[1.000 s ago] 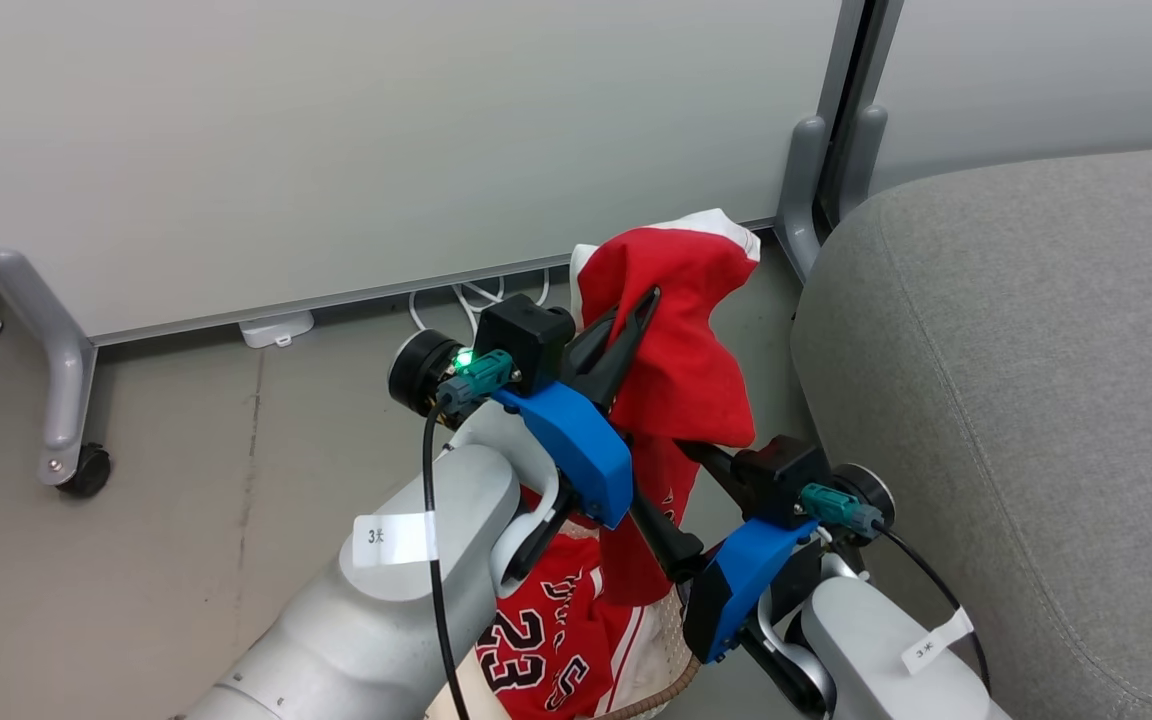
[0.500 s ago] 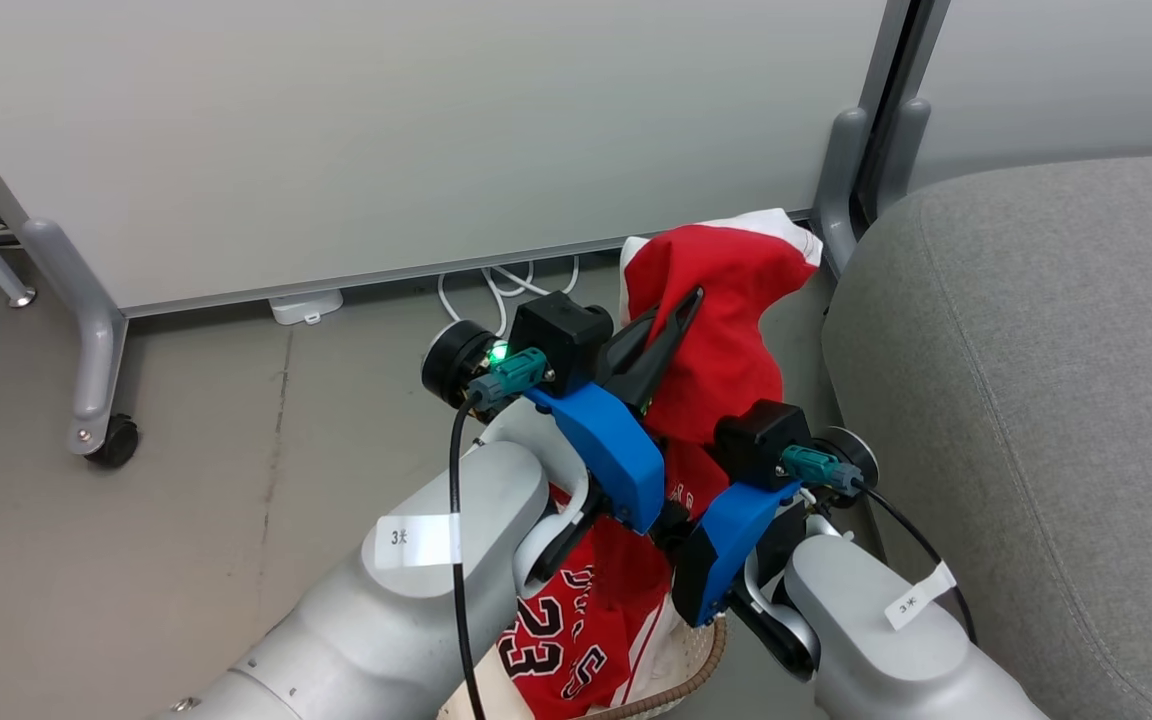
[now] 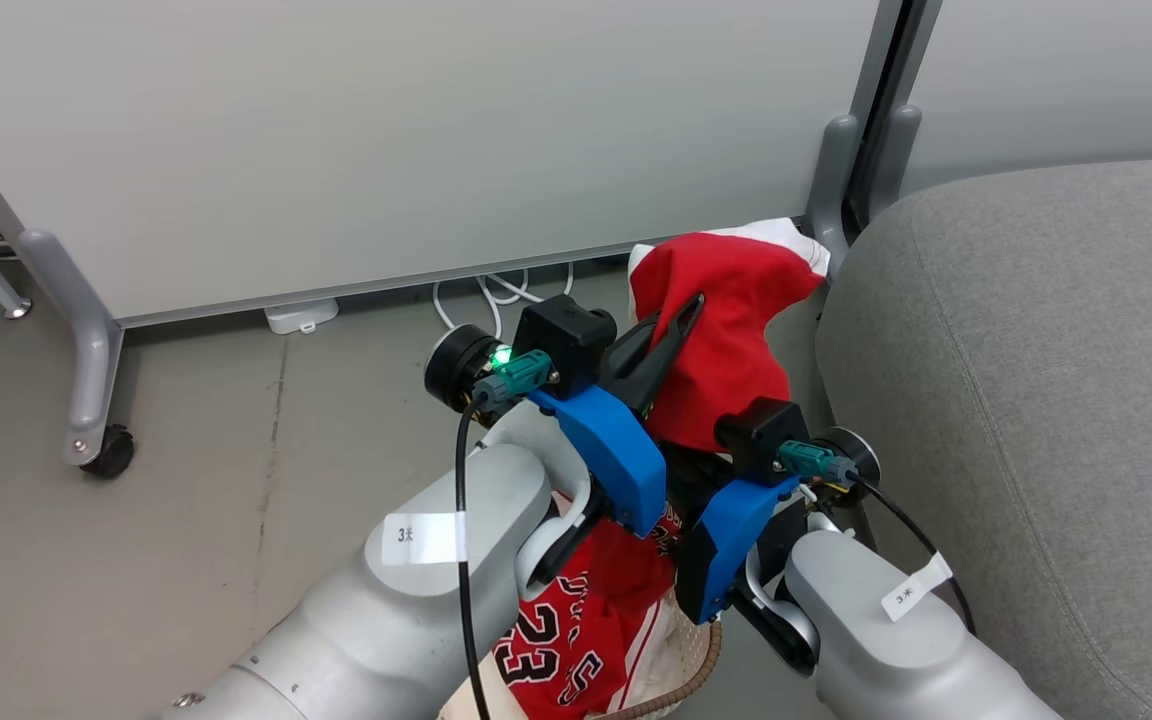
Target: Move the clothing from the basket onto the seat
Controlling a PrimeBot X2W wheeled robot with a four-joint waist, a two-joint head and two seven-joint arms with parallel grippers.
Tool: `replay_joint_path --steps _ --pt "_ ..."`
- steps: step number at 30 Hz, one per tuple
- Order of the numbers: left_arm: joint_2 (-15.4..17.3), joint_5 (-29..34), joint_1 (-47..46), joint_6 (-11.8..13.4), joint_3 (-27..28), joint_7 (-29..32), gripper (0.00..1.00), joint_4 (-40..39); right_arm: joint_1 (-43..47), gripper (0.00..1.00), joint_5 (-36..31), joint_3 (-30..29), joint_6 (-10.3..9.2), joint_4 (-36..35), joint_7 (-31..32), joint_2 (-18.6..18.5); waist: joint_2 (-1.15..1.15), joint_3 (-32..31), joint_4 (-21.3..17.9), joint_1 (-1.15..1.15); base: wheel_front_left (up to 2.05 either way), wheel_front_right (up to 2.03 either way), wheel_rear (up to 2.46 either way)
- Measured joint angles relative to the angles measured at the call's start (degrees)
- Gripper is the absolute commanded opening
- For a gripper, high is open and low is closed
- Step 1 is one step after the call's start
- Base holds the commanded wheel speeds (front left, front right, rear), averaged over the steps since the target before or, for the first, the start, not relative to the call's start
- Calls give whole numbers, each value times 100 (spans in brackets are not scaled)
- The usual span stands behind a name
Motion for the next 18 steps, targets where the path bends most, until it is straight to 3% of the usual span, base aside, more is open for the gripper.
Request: replay_joint_path --steps 14,15,16,18 --pt "0 -46 -1 18 14 -10 0 104 -13 0 49 11 0 64 -16 0 0 -83 -44 0 0 0 0" --pt "0 -46 -1 20 29 -13 36 104 -13 0 49 8 0 60 -18 0 0 -82 -46 0 0 0 0" --pt "0 -43 -1 43 43 -14 98 102 -13 0 48 2 0 55 -18 0 0 -81 -49 0 0 0 0" --pt "0 -13 1 49 88 -14 100 97 -12 0 40 -12 0 42 -19 0 0 -74 -57 0 0 0 0"
